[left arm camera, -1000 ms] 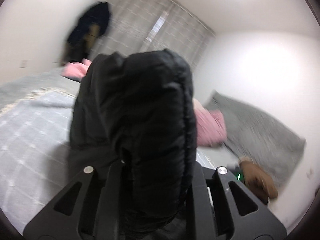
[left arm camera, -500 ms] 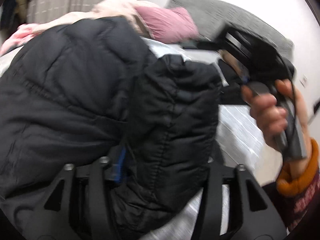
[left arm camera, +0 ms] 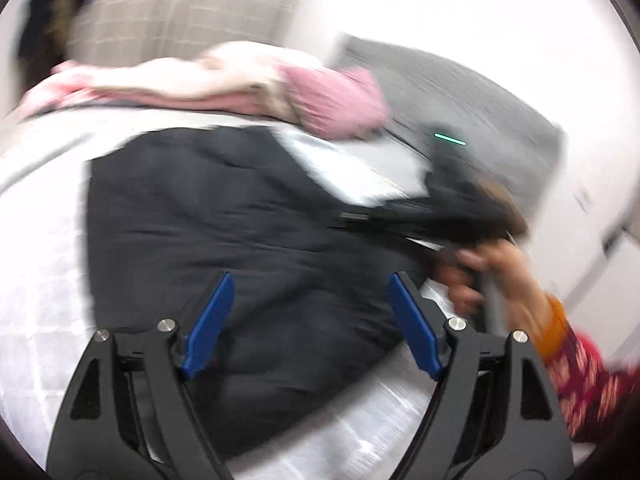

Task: Fold large clothes

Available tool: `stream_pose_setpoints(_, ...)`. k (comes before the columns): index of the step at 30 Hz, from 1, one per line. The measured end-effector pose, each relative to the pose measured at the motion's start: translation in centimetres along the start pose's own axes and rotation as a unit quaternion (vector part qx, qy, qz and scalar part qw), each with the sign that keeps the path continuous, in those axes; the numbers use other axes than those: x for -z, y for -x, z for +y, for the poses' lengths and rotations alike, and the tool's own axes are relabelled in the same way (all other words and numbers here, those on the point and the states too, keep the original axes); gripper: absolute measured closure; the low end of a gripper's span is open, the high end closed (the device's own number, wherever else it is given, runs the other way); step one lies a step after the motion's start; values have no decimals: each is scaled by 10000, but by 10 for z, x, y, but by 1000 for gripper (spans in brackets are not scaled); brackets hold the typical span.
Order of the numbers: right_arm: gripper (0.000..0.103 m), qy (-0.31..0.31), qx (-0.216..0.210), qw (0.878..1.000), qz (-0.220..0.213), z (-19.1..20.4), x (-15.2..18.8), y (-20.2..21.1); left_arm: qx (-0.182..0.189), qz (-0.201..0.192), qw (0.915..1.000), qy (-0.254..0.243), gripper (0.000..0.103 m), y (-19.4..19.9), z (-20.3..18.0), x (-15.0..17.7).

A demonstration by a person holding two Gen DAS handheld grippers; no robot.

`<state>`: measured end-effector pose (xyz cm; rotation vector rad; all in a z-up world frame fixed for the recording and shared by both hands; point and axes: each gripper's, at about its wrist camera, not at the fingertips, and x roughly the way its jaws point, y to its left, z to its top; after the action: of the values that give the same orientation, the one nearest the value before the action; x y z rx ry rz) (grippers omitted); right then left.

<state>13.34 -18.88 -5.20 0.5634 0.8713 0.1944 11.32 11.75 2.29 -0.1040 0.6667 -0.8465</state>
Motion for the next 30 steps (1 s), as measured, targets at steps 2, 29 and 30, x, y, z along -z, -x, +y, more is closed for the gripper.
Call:
stream_pose_setpoints(2, 92, 240, -133, 9989, -382, 12, 3, 24, -515, -198, 9972, 505, 23, 4, 26, -3)
stream_pose_setpoints(29, 19, -2514, -970, 9578, 1005, -129, 59, 2, 1112, 1044, 9015, 4050, 9, -81, 135, 84)
stream_pose_setpoints(30, 19, -2669, -1134, 9514, 1036, -134, 61, -8, 1202, 994, 8968, 4140, 9, -81, 135, 89)
